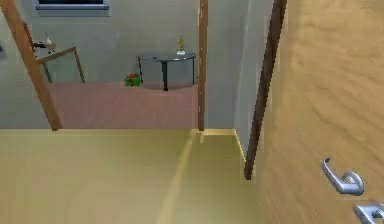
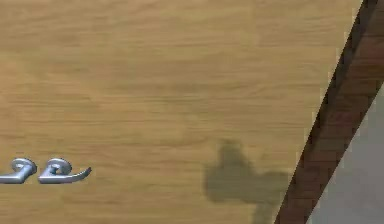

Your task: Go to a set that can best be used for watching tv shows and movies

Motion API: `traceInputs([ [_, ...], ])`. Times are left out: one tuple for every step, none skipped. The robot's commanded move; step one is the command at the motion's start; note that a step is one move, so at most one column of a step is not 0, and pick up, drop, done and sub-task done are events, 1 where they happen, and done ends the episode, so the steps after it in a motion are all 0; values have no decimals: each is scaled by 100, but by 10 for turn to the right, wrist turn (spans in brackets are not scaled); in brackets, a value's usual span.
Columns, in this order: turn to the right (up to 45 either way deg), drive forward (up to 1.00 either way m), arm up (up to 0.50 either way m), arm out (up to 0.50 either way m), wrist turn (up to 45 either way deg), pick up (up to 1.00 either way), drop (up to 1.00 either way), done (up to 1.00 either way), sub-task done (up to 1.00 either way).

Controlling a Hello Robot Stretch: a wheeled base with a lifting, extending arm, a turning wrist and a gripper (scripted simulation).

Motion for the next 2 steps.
traceInputs([
  [-450,0,0,0,0,0,0,0,0],
  [-450,0,0,0,0,0,0,0,0],
])
